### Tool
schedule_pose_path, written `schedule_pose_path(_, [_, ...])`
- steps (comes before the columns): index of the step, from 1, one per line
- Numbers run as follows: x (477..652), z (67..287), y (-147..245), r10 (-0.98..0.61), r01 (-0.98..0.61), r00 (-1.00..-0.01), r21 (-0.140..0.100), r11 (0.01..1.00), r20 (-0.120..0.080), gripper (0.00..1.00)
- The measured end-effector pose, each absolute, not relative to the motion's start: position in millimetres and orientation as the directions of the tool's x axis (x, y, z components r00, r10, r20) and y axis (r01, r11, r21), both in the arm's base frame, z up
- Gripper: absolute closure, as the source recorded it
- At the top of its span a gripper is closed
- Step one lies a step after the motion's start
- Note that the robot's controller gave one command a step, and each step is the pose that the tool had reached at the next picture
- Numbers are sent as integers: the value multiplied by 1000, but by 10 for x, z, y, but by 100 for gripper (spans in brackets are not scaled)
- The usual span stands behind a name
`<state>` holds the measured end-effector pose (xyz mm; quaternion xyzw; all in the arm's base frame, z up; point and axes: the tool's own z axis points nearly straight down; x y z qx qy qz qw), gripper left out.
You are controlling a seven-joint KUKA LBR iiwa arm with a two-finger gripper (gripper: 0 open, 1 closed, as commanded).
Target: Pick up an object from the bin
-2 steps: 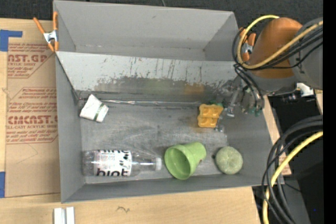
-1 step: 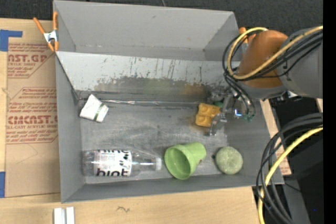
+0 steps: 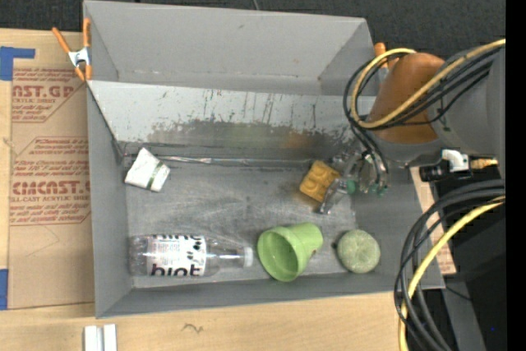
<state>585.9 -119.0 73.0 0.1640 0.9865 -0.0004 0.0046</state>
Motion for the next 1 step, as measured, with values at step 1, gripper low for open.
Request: schedule_pose_path(1, [5859, 730, -1190, 323, 323, -946, 1, 946, -9, 100])
